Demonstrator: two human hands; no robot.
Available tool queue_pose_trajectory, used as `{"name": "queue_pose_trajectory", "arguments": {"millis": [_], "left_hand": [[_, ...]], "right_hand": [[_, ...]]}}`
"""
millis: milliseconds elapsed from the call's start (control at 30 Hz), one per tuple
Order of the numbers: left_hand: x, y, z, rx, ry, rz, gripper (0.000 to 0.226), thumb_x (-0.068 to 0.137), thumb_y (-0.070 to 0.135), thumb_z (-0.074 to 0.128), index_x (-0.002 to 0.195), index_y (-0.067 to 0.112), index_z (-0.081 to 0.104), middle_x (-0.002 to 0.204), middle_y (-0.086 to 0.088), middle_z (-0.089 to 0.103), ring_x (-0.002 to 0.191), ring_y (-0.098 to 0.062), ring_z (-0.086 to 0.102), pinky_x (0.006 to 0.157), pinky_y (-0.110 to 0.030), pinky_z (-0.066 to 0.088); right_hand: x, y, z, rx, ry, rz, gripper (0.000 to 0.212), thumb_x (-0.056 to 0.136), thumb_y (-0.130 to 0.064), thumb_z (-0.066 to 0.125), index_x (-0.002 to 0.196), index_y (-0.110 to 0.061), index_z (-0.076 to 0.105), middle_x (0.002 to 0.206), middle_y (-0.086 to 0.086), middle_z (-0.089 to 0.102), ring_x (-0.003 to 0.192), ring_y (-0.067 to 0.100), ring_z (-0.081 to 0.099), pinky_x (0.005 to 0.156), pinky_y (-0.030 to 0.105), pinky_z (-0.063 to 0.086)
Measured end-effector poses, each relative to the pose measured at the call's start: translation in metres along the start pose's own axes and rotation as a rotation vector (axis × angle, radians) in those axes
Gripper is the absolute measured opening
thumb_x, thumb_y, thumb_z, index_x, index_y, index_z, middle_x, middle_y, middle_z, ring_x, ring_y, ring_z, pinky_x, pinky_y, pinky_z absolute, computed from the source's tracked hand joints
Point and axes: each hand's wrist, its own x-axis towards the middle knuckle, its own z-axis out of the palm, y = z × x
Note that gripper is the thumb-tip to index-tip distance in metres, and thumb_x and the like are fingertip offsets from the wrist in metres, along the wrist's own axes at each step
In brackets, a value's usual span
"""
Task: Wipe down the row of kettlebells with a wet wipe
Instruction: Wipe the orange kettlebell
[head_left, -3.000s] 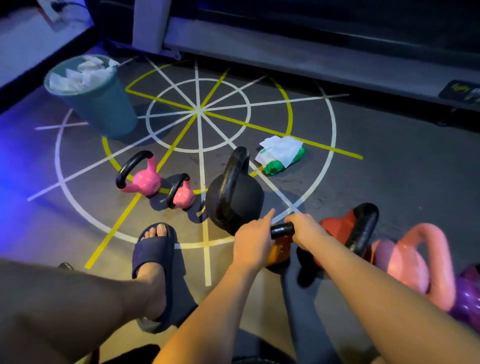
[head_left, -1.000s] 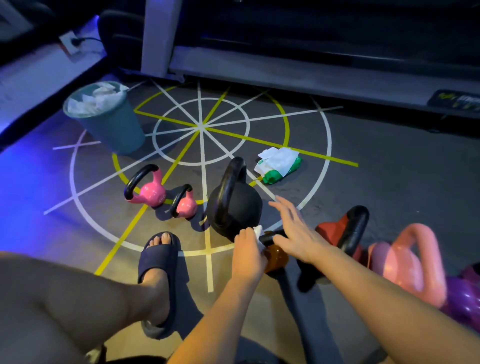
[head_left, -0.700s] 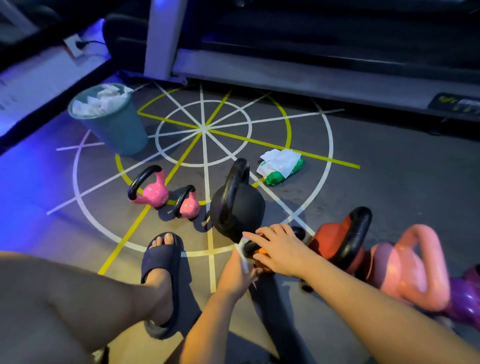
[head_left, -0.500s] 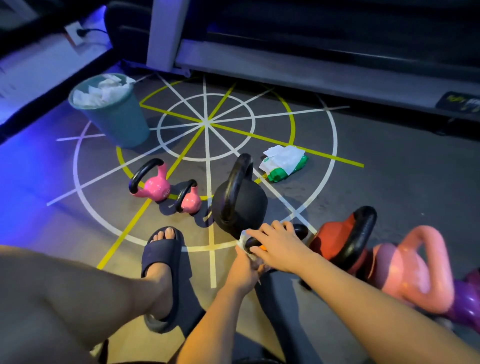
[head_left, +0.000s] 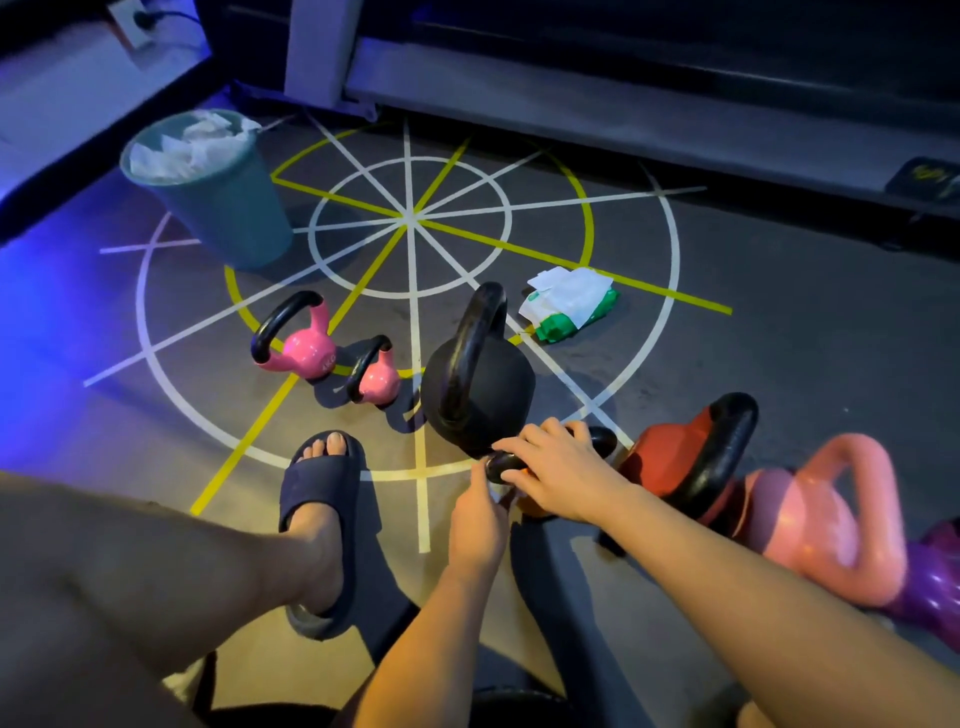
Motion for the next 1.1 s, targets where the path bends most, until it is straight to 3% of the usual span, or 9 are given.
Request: {"name": "queue_pose_trajectory", "arguments": {"millis": [200, 267, 400, 500, 600, 833, 900, 967, 1100], "left_hand": [[0.012, -0.001, -0.003, 0.077, -0.157, -0.174, 0.031, 0.098, 0.026, 0.065, 0.128, 0.018, 0.059, 0.116, 0.002, 0.066, 0.112, -0.016, 0.062, 0.082, -0.015, 0.041], [0.013, 0.001, -0.003, -0.035, -0.122, -0.185, 0.030, 0.092, 0.027, 0.074, 0.120, 0.020, 0.064, 0.110, 0.003, 0.071, 0.109, -0.014, 0.066, 0.088, -0.023, 0.045], [0.003, 0.017, -0.002, -0.304, 0.049, -0.177, 0.038, 0.081, 0.019, 0.085, 0.114, 0.023, 0.067, 0.102, 0.009, 0.069, 0.093, 0.007, 0.065, 0.079, -0.010, 0.048], [0.001, 0.023, -0.010, -0.109, 0.145, -0.049, 0.043, 0.077, 0.035, 0.087, 0.116, 0.029, 0.069, 0.102, 0.012, 0.071, 0.104, -0.006, 0.063, 0.088, -0.023, 0.048], [0.000, 0.043, -0.021, 0.066, 0.123, 0.083, 0.042, 0.080, 0.035, 0.084, 0.119, 0.029, 0.068, 0.100, 0.016, 0.069, 0.097, -0.003, 0.061, 0.082, -0.019, 0.045], [0.005, 0.104, -0.013, 0.512, -0.080, 0.405, 0.057, 0.091, 0.035, 0.072, 0.144, 0.028, 0.050, 0.127, -0.001, 0.069, 0.117, -0.021, 0.064, 0.095, -0.033, 0.047], [0.004, 0.121, -0.001, 0.435, -0.144, 0.480, 0.062, 0.093, 0.029, 0.070, 0.149, 0.031, 0.043, 0.124, -0.002, 0.072, 0.115, -0.021, 0.066, 0.097, -0.034, 0.049], [0.005, 0.130, 0.003, 0.097, -0.193, 0.431, 0.061, 0.091, 0.020, 0.073, 0.145, 0.034, 0.048, 0.111, 0.004, 0.076, 0.105, -0.009, 0.069, 0.097, -0.030, 0.051], [0.005, 0.129, -0.012, -0.146, 0.182, 0.271, 0.031, 0.096, 0.025, 0.068, 0.126, 0.033, 0.065, 0.111, 0.019, 0.066, 0.107, 0.000, 0.061, 0.090, -0.019, 0.046]], "right_hand": [[-0.013, 0.016, 0.006, 0.273, 0.128, 0.093, 0.051, 0.102, -0.052, 0.038, 0.148, -0.031, 0.039, 0.146, -0.006, 0.044, 0.139, 0.017, 0.031, 0.118, 0.046, 0.027], [-0.017, 0.030, 0.006, 0.343, 0.243, 0.253, 0.049, 0.104, -0.048, 0.036, 0.146, -0.023, 0.044, 0.148, -0.002, 0.044, 0.140, 0.019, 0.032, 0.118, 0.045, 0.028], [-0.013, 0.055, 0.003, 0.260, 0.309, 0.707, 0.054, 0.105, -0.044, 0.029, 0.133, -0.005, 0.053, 0.133, 0.021, 0.053, 0.123, 0.037, 0.044, 0.105, 0.046, 0.033], [-0.005, 0.050, -0.006, 0.344, 0.114, 0.842, 0.068, 0.104, -0.054, 0.017, 0.138, -0.002, 0.045, 0.136, 0.025, 0.050, 0.125, 0.041, 0.047, 0.102, 0.047, 0.037], [0.000, 0.040, -0.022, 0.354, -0.008, 0.851, 0.074, 0.101, -0.062, 0.011, 0.145, -0.009, 0.039, 0.140, 0.022, 0.046, 0.126, 0.039, 0.050, 0.097, 0.046, 0.041], [-0.010, 0.054, -0.040, 0.514, 0.021, 0.946, 0.080, 0.100, -0.063, 0.012, 0.140, -0.003, 0.046, 0.136, 0.024, 0.055, 0.124, 0.038, 0.055, 0.101, 0.045, 0.044], [-0.015, 0.052, -0.047, 0.631, -0.053, 1.020, 0.082, 0.100, -0.064, 0.014, 0.139, -0.001, 0.049, 0.135, 0.026, 0.056, 0.119, 0.041, 0.058, 0.098, 0.049, 0.050], [-0.020, 0.049, -0.051, 0.962, -0.161, 1.139, 0.084, 0.098, -0.069, 0.019, 0.145, -0.003, 0.041, 0.135, 0.031, 0.052, 0.115, 0.048, 0.058, 0.081, 0.058, 0.055], [-0.030, 0.053, -0.048, 1.558, -0.267, 1.178, 0.098, 0.095, -0.074, 0.029, 0.148, 0.009, 0.031, 0.145, 0.032, 0.044, 0.130, 0.047, 0.048, 0.082, 0.063, 0.054]]}}
